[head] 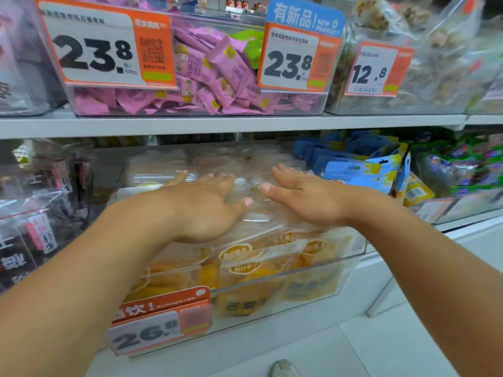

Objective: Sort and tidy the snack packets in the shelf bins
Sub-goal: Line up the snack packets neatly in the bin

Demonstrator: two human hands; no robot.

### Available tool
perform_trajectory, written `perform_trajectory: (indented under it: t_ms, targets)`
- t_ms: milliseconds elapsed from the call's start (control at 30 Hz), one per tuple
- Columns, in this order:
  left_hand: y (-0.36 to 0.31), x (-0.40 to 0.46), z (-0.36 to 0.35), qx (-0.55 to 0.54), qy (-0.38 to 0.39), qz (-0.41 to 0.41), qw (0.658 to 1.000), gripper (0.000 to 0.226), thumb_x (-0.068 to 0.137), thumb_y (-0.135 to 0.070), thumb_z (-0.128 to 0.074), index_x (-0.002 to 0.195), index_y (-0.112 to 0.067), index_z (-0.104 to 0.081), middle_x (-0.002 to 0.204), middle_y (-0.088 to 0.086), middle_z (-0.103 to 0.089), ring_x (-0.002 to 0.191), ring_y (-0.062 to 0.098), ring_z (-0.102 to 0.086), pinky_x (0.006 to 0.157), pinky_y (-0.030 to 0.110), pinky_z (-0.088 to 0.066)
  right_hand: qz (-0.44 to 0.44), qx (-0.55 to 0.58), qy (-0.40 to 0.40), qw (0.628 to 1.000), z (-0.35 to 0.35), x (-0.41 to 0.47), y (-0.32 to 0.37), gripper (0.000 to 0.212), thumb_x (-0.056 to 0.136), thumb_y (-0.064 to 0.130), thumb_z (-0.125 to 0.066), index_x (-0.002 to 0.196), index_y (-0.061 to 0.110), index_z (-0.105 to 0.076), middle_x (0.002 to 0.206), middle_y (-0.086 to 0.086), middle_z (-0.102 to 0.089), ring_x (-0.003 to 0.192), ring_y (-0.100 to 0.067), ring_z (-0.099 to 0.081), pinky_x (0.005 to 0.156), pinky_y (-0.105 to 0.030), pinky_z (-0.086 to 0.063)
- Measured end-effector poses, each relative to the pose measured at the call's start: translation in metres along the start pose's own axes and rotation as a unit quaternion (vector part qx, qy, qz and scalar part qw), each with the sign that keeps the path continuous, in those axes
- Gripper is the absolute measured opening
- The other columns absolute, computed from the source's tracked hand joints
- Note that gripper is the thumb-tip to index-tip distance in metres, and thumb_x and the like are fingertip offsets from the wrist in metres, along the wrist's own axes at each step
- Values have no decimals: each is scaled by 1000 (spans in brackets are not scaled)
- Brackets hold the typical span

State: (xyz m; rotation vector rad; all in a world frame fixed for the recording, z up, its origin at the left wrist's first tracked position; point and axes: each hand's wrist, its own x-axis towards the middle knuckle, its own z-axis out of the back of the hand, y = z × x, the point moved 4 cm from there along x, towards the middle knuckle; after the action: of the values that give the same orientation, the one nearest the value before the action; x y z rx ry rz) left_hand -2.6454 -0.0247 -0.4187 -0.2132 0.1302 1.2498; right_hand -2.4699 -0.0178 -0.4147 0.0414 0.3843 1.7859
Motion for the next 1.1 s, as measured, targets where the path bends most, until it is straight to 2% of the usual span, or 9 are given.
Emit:
perform_trajectory:
  t_ms: [100,200,367,533,600,667,767,967,1100]
  targets:
    - [-11,0,8,25,-32,0,999,81,93,-69,-10,160,-23,2,167,-6,7,153,10,8,125,41,4,19,78,-55,995,11,6,-6,61,103,56,-28,156,26,-28,164,8,-22,151,-11,-16,115,-23,-11]
    - [-22,3,6,21,-78,-5,997,86,90,-71,-8,160,-21,3,167,-5,8,153,11,8,125,40,4,23,11,-129,991,17,26,-13,60,104,52,-32,157,26,-25,164,2,-21,152,-19,-14,120,-32,-12]
    - [-15,11,-10,19,-45,28,998,82,93,-70,-4,158,-23,13,166,-1,14,153,14,11,124,36,8,44,-63,-35,996,3,56,-7,57,102,60,-24,156,44,-13,166,12,-6,154,-23,-1,124,-47,-6]
    - [-14,12,-9,27,-44,25,998,81,93,-69,-4,158,-24,14,166,-1,15,153,14,12,122,33,9,-6,-103,2,995,8,60,-9,67,102,62,-18,154,25,-36,163,-3,-26,148,-27,-26,118,-41,-23]
    - [-14,11,-9,22,-51,21,998,81,93,-69,-4,158,-24,13,167,-1,13,153,14,11,122,33,6,14,-99,-52,994,10,63,-8,66,101,63,-23,152,23,-39,159,-5,-35,144,-28,-34,116,-44,-30]
    - [-14,10,-9,15,-59,19,998,83,92,-70,-5,158,-23,11,167,-1,12,154,14,8,124,34,2,53,-88,-103,989,11,66,-2,62,100,60,-31,154,29,-31,160,-2,-34,145,-27,-32,116,-47,-30]
    - [-14,10,-9,12,-60,18,998,83,92,-70,-6,159,-23,9,167,-2,10,154,14,6,125,35,0,71,-104,-57,990,4,76,5,57,104,51,-29,157,31,-22,163,-2,-26,149,-25,-24,120,-44,-23]
    - [-13,11,-9,9,-66,12,998,83,92,-71,-6,159,-24,9,167,-3,10,154,13,7,125,36,0,18,-119,-79,990,7,79,1,62,101,60,-26,151,24,-39,155,-2,-41,139,-27,-41,112,-48,-36]
    - [-13,11,-10,6,-72,15,997,82,93,-71,-6,158,-24,10,167,-2,10,154,14,7,124,34,1,41,-90,-67,993,12,91,13,66,104,54,-29,155,13,-30,160,-11,-31,145,-28,-33,118,-40,-28]
